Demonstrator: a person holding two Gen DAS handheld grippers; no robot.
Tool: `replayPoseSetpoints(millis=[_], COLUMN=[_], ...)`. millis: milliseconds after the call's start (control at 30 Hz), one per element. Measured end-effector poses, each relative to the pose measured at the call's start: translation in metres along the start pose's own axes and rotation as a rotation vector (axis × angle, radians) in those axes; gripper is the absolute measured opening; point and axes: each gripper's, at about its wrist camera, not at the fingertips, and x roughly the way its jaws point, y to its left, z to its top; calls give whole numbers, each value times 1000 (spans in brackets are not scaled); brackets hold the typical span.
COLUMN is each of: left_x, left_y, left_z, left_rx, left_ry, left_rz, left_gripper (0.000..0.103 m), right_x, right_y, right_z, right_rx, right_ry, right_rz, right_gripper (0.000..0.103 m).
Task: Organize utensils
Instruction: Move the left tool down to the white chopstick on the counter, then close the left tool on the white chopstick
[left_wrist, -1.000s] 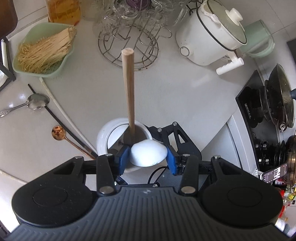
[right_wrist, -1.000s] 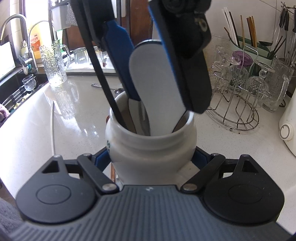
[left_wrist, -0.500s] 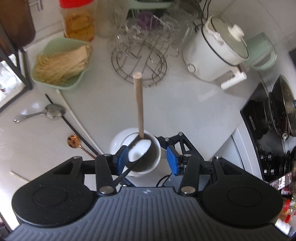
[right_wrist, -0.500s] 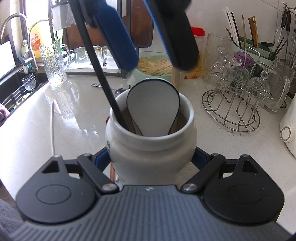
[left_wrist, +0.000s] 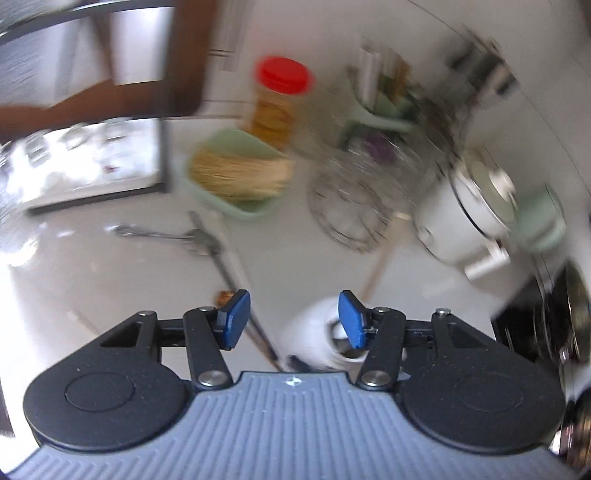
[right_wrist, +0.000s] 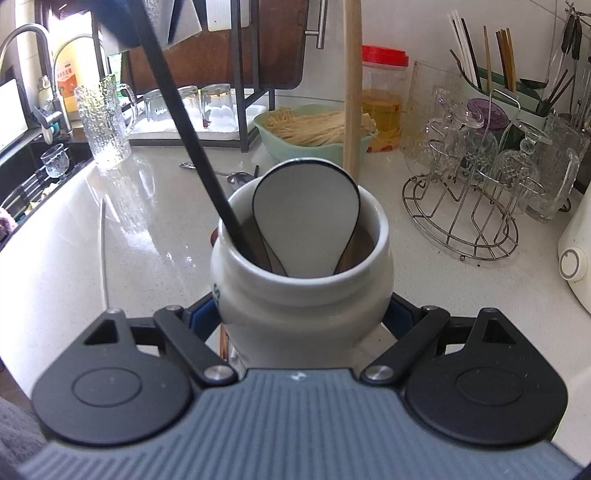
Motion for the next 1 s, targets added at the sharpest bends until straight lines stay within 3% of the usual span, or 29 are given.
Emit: replayPoseSetpoints(millis=[200, 467, 833, 900, 1000], left_x=[-1, 50, 91, 98, 104], left_y=[73, 157, 193, 194, 194], left_z=[-25, -68, -77, -74, -70], left_rx=[-185, -379, -361, -334, -291], left_ry=[-43, -35, -47, -49, -53], left_rz=[116, 199, 301, 317, 364], left_gripper=[59, 59, 58, 53, 34], right_x=[0, 2, 5, 5, 5], right_y=[2, 3, 6, 6, 7], right_z=[2, 6, 12, 12, 12], right_rx=[11, 18, 45, 49, 56], right_ry=[15, 52, 95, 99, 102], right_rz=[-12, -25, -56, -61, -68], right_gripper=[91, 91, 92, 92, 92])
